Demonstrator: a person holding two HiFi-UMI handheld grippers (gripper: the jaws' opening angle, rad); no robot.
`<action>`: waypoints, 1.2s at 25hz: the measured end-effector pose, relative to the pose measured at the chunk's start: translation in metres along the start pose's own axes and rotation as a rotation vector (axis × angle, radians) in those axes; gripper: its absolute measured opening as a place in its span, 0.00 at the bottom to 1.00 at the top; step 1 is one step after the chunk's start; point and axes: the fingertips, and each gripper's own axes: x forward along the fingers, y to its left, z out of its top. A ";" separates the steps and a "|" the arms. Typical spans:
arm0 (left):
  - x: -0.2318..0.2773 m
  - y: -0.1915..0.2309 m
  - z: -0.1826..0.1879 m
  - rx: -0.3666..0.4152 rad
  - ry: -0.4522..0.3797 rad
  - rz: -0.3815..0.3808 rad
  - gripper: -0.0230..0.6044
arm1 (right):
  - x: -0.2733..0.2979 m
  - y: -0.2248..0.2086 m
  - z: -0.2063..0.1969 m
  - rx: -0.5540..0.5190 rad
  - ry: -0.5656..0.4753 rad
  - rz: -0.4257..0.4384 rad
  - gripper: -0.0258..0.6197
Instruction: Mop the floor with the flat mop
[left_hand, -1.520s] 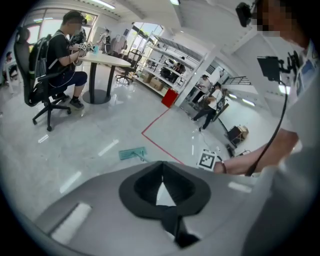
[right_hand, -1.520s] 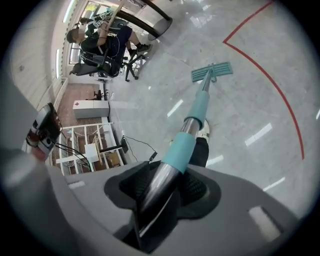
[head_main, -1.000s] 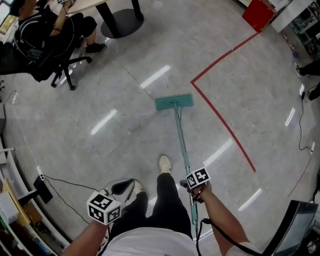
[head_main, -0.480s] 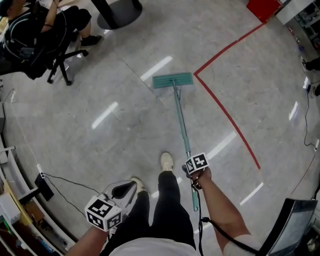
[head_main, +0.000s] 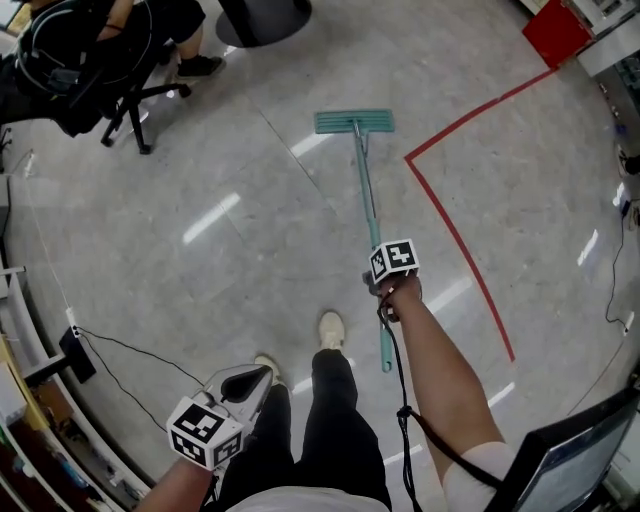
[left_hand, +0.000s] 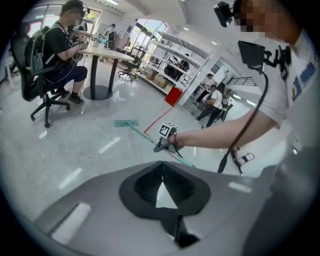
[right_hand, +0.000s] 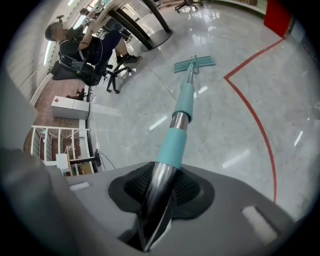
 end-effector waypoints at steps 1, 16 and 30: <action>0.001 -0.001 0.002 -0.005 -0.006 -0.002 0.04 | -0.004 -0.003 0.016 0.000 -0.003 -0.001 0.20; 0.026 -0.014 0.002 0.064 -0.015 -0.088 0.04 | -0.033 -0.024 -0.052 -0.056 -0.032 -0.044 0.20; 0.012 -0.050 -0.026 0.236 0.007 -0.207 0.04 | -0.016 0.046 -0.373 0.067 0.028 0.025 0.20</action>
